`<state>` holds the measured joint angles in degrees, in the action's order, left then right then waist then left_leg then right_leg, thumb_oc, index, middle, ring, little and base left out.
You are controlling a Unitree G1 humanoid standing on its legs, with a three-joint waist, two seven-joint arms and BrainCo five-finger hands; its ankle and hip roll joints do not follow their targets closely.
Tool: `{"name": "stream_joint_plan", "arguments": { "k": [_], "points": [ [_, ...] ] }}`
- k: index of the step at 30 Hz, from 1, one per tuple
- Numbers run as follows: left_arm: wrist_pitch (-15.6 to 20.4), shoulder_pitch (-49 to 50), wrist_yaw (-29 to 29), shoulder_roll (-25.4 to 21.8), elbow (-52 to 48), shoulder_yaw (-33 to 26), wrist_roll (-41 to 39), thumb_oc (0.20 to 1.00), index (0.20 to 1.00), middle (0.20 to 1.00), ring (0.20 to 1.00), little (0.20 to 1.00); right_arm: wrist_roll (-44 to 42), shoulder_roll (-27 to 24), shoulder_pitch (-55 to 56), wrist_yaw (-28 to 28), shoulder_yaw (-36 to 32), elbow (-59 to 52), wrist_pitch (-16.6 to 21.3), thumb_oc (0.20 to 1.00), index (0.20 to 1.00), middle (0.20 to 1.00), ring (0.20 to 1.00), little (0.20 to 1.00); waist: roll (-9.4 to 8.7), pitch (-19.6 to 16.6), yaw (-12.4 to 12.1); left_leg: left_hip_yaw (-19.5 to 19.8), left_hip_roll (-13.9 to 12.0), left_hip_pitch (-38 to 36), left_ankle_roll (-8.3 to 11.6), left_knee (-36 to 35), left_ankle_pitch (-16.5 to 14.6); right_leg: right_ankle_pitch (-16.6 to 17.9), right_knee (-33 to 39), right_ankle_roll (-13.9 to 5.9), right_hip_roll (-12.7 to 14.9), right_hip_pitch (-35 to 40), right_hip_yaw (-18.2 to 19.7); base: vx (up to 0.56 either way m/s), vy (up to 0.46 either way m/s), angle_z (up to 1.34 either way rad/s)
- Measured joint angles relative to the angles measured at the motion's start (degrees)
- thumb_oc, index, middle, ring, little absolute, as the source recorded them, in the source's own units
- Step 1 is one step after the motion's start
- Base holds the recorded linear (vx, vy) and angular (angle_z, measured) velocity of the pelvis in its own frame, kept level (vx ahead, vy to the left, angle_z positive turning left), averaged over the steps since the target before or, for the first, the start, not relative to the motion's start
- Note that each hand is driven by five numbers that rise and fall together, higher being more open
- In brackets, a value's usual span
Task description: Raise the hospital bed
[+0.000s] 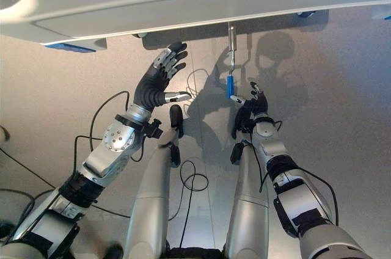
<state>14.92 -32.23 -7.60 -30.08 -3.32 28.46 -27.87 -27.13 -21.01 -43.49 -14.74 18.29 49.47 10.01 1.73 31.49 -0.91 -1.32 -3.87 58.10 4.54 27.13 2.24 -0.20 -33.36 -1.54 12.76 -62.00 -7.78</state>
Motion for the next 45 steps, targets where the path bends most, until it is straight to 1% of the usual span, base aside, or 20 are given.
{"name": "stream_joint_plan", "arguments": {
  "k": [2, 6, 7, 8, 10, 16, 24, 26, 28, 31, 36, 40, 41, 42, 43, 45],
  "points": [
    [-0.03, -0.05, -0.38, -0.24, -0.19, 0.0, -0.41, 1.0, 1.0, 1.0, 1.0, 1.0, -1.49, -0.65, -0.57, 0.17, 0.6, -2.22, 0.04, 1.0, 1.0, 1.0, 1.0, 1.0, -0.06, 0.01, 0.23, -0.05, -0.02, 1.24, -0.11, 0.62, -0.32, 0.0, -0.49, -0.03, -0.02, -1.15, 0.07, 0.02, -0.008, -0.02],
    [-0.27, 0.03, -1.33, -0.48, -0.69, -0.43, -0.52, 1.0, 1.0, 1.0, 1.0, 1.0, -3.77, -1.7, -4.91, 0.71, 2.39, -1.64, -0.08, 1.0, 1.0, 1.0, 1.0, 1.0, -0.22, 0.02, 0.09, 0.07, -0.19, 2.93, -0.06, 1.07, -0.59, -0.18, -0.78, 0.16, -0.07, -2.79, 0.05, 0.07, -0.021, -0.01],
    [-0.57, 0.25, -1.62, -0.62, -1.19, -0.5, -0.58, 1.0, 1.0, 1.0, 1.0, 1.0, -4.16, -2.01, -5.22, 0.94, 2.73, -1.62, -0.12, 1.0, 1.0, 1.0, 1.0, 1.0, -0.37, -0.04, 0.37, 0.04, -0.3, 3.06, -0.03, 1.39, -0.77, -0.29, -0.91, 0.1, -0.31, -2.91, 0.03, 0.0, 0.0, 0.0],
    [-0.59, 0.44, -1.68, -0.71, -1.47, -0.47, -0.66, 1.0, 1.0, 1.0, 1.0, 1.0, -4.48, -2.02, -6.04, 1.1, 2.78, -1.59, -0.14, 1.0, 1.0, 1.0, 1.0, 1.0, -0.42, -0.05, -0.23, 0.17, -0.35, 3.19, 0.05, 1.36, -0.96, -0.4, -0.93, 0.1, -0.2, -2.93, 0.02, 0.0, 0.0, 0.0],
    [-0.67, 0.55, -2.18, -1.38, -3.33, -0.43, -1.69, 1.0, 1.0, 1.0, 1.0, 1.0, -6.2, -2.15, -8.32, 1.34, 4.14, 0.02, -0.24, 1.0, 1.0, 1.0, 1.0, 1.0, -0.7, -0.1, -0.15, 0.44, -0.38, 3.83, 0.11, 1.74, -1.05, -0.66, -1.42, 0.18, -0.11, -3.38, -0.28, 0.04, -0.007, 0.03],
    [-0.73, 0.02, -3.43, -1.45, -4.59, -0.46, -2.75, 1.0, 1.0, 1.0, 1.0, 1.0, -8.62, -1.76, -10.95, 2.18, 4.97, 0.99, -0.64, 1.0, 1.0, 1.0, 1.0, 1.0, -0.77, -0.1, -0.08, 0.95, -0.01, 4.66, 0.28, 1.8, -0.87, -0.68, -1.55, 0.4, 0.22, -3.85, -0.81, 0.02, 0.0, 0.04],
    [-1.16, -1.21, -4.72, -1.57, -4.64, -0.31, -4.32, 1.0, 1.0, 1.0, 1.0, 1.0, -11.44, 1.55, -15.49, 3.3, 6.54, 8.37, -1.7, 1.0, 1.0, 1.0, 1.0, 1.0, -0.78, -0.09, -0.32, 1.46, 0.19, 5.59, 0.24, 2.2, -0.83, -0.85, -1.69, 0.17, 0.45, -4.27, -1.29, 0.0, 0.0, 0.0],
    [-1.24, -1.53, -4.86, -1.55, -4.64, -0.09, -4.45, 1.0, 1.0, 1.0, 1.0, 1.0, -11.97, 1.95, -16.19, 3.35, 6.84, 10.51, -2.02, 1.0, 1.0, 1.0, 1.0, 1.0, -0.78, -0.09, -0.68, 1.47, 0.21, 5.61, 0.25, 2.25, -0.83, -0.83, -1.71, 0.2, 0.5, -4.27, -1.31, 0.0, 0.0, 0.0],
    [-1.24, -2.11, -4.97, -1.4, -4.71, 0.06, -4.46, 1.0, 1.0, 1.0, 1.0, 1.0, -12.6, 2.49, -16.65, 3.61, 6.89, 13.57, -2.67, 1.0, 1.0, 1.0, 1.0, 1.0, -0.78, -0.09, -1.79, 1.53, 0.28, 5.61, 0.24, 2.37, -0.83, -0.91, -2.06, 0.38, 0.57, -4.3, -1.34, 0.01, 0.003, 0.02],
    [-1.27, -2.54, -5.38, -1.4, -4.7, 0.07, -4.47, 1.0, 1.0, 1.0, 1.0, 1.0, -12.59, 3.66, -17.09, 4.29, 6.92, 16.26, -3.45, 1.0, 1.0, 1.0, 1.0, 1.0, -0.78, -0.09, -1.99, 1.58, 0.52, 5.62, 0.09, 2.42, -0.86, -1.23, -2.43, 0.19, 0.93, -4.37, -1.45, 0.01, 0.012, 0.03],
    [-1.44, -3.13, -5.52, -1.29, -4.71, 0.13, -4.47, 1.0, 1.0, 1.0, 1.0, 1.0, -12.3, 4.83, -17.01, 4.42, 7.12, 17.92, -4.58, 1.0, 1.0, 1.0, 1.0, 1.0, -0.77, -0.09, -1.81, 1.55, 0.8, 5.64, -0.1, 2.45, -0.87, -1.22, -2.46, 0.11, 1.19, -4.37, -1.44, 0.0, 0.0, 0.0],
    [-1.56, -3.18, -6.03, -0.76, -4.71, 0.12, -4.47, 1.0, 1.0, 1.0, 1.0, 1.0, -12.16, 5.36, -17.04, 4.45, 7.12, 18.38, -4.76, 1.0, 1.0, 1.0, 1.0, 1.0, -0.76, -0.09, -1.88, 1.53, 0.96, 5.65, -0.12, 2.37, -0.87, -1.26, -2.48, 0.05, 1.35, -4.41, -1.43, 0.0, 0.0, 0.0],
    [-1.59, -3.18, -6.05, -0.72, -4.71, 0.12, -4.47, 1.0, 1.0, 1.0, 1.0, 1.0, -11.8, 5.44, -17.04, 4.46, 7.12, 18.37, -4.77, 0.928, 0.928, 0.928, 0.928, 0.928, -0.75, -0.09, -1.92, 1.53, 0.98, 5.65, -0.12, 2.35, -0.86, -1.26, -2.48, 0.05, 1.37, -4.43, -1.44, 0.0, 0.0, 0.0],
    [-1.61, -3.19, -6.09, -0.72, -4.71, 0.12, -4.46, 1.0, 1.0, 1.0, 1.0, 1.0, -11.78, 5.53, -17.04, 4.46, 7.17, 18.27, -4.78, 0.244, 0.244, 0.244, 0.244, 0.244, -0.75, -0.09, -1.97, 1.52, 1.02, 5.65, -0.12, 2.34, -0.87, -1.26, -2.48, 0.05, 1.38, -4.43, -1.43, 0.0, 0.0, 0.0],
    [-1.61, -3.18, -6.11, -0.72, -4.71, 0.12, -4.46, 1.0, 1.0, 1.0, 1.0, 1.0, -11.77, 5.55, -17.05, 4.47, 7.15, 18.23, -4.77, 0.2, 0.2, 0.2, 0.2, 0.2, -0.75, -0.09, -2.01, 1.52, 1.01, 5.65, -0.11, 2.33, -0.86, -1.26, -2.48, 0.07, 1.39, -4.45, -1.43, 0.0, 0.0, 0.0],
    [-1.62, -3.16, -6.19, -0.72, -4.71, 0.14, -4.44, 1.0, 1.0, 1.0, 1.0, 1.0, -11.73, 5.53, -17.07, 4.42, 7.16, 18.23, -4.77, 0.2, 0.2, 0.2, 0.2, 0.2, -0.74, -0.09, -2.25, 1.52, 1.02, 5.65, -0.12, 2.31, -0.87, -1.29, -2.48, 0.04, 1.39, -4.49, -1.41, 0.0, 0.0, 0.0]
  ]
}}
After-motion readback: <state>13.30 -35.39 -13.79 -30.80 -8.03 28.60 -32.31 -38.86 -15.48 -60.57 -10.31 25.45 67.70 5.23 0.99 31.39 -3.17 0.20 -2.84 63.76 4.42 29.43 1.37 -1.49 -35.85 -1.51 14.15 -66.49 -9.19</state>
